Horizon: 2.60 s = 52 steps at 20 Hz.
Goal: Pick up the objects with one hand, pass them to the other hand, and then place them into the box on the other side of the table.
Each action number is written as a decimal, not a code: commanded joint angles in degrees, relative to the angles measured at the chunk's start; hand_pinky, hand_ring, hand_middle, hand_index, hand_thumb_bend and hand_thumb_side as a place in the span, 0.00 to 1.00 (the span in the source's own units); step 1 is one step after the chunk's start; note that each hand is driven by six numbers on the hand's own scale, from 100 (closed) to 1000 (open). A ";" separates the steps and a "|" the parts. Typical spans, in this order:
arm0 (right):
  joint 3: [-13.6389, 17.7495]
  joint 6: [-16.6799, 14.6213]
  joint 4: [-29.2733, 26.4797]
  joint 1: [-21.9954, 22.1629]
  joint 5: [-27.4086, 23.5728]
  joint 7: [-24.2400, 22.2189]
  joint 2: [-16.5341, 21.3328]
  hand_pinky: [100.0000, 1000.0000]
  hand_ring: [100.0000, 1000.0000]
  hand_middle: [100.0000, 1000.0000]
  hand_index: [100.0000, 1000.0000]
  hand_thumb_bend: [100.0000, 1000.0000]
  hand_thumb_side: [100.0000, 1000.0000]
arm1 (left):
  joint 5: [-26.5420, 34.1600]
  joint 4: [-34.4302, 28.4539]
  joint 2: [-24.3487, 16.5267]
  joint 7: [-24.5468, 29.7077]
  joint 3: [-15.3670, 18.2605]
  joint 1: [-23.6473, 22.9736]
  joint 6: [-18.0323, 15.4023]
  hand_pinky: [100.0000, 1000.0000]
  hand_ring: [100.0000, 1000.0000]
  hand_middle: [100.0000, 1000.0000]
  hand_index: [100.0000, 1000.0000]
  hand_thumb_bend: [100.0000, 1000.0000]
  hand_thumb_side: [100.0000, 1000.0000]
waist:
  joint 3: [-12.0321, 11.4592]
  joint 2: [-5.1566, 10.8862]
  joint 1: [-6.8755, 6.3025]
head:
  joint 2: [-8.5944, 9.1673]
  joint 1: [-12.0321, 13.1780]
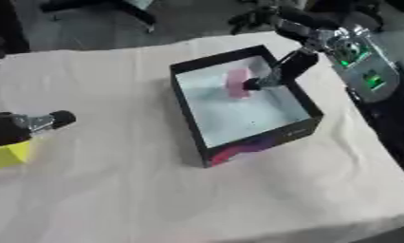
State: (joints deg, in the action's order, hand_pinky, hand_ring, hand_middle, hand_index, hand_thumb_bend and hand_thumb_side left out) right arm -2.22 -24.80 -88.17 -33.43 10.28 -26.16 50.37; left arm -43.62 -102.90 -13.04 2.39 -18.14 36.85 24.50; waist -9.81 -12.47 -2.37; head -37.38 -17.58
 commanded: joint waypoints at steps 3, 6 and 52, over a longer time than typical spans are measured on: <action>1.35 0.74 -1.14 -0.41 -2.37 1.75 2.04 0.92 1.00 0.80 0.97 0.46 0.22 | 0.40 -1.11 -0.70 -0.37 0.91 0.97 -0.04 0.77 0.71 0.70 0.88 0.95 0.42 | 0.05 1.82 0.06 | 0.09 0.35; 1.85 3.23 -1.37 -0.29 -4.97 4.16 -0.03 0.96 1.00 0.74 1.00 0.44 0.18 | 0.88 -1.19 -0.90 -1.07 1.37 0.91 0.43 0.77 0.70 0.69 0.86 0.89 0.43 | 0.02 1.84 -0.16 | -0.17 1.23; 9.23 20.91 -12.96 6.37 -40.82 6.16 2.33 0.99 1.00 0.67 1.00 0.47 0.07 | 19.03 37.95 -27.16 32.10 -4.64 21.49 -27.15 0.85 0.85 0.78 0.84 0.85 0.06 | 0.33 2.10 -1.01 | 0.11 12.82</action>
State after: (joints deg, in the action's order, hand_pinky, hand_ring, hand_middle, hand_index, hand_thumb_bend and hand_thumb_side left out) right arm 6.04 -3.92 -100.62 -26.62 -30.07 -20.06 50.30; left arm -23.39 -66.22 -39.30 33.34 -23.85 57.00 -1.83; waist -9.49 -11.97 -3.36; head -38.04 -5.06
